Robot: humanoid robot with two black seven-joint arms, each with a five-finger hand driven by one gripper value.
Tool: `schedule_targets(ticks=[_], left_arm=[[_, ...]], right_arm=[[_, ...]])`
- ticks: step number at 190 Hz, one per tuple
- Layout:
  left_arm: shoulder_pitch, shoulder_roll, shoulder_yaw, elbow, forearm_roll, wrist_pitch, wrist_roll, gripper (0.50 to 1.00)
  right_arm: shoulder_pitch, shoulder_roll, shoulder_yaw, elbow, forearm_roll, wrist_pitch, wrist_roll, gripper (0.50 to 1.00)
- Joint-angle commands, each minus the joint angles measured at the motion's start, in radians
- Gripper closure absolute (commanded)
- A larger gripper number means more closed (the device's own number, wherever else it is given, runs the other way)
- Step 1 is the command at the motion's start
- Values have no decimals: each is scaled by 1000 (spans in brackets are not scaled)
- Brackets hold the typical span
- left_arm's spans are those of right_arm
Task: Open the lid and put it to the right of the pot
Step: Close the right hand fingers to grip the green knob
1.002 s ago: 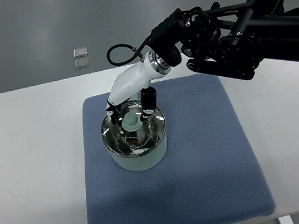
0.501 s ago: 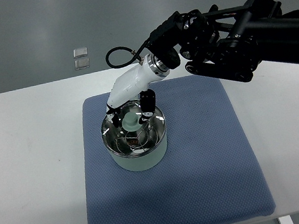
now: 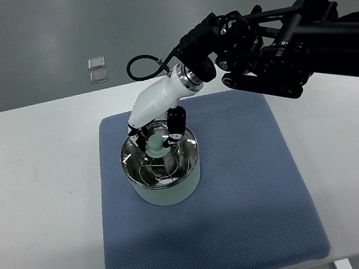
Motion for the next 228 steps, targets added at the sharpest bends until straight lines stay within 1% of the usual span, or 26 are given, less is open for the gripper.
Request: schedule_targets(ticks=[1,31,53,102,110,117,131,145,228], left_arm=[[0,0,0,0,0,0,0,500],[0,0,0,0,0,0,0,500],[0,0,0,0,0,0,0,500],[0,0,0,0,0,0,0,500],[0,0,0,0,0,0,0,500],[0,0,0,0,0,0,0,500],[0,0,0,0,0,0,0,500],[0,0,0,0,0,0,0,500],[0,0,0,0,0,0,0,500]], right_arm=[[-1,0,0,0,0,0,0,883],[1,0,0,0,0,0,0,887],[-1,0,0,-2,0,-1,0,912],[-12,0,0,-9,0,-3,0,914],[-12,0,-2,-11,-2,-3,0,928],[-12,0,-2,-11,-2,-1,0,959],[-13,0,-2,-11,-2,-1,0,991],[-13,-1,-2,-11,-2,-1,0,1000],[-7,-23,0,-9,5,2,11,1000]])
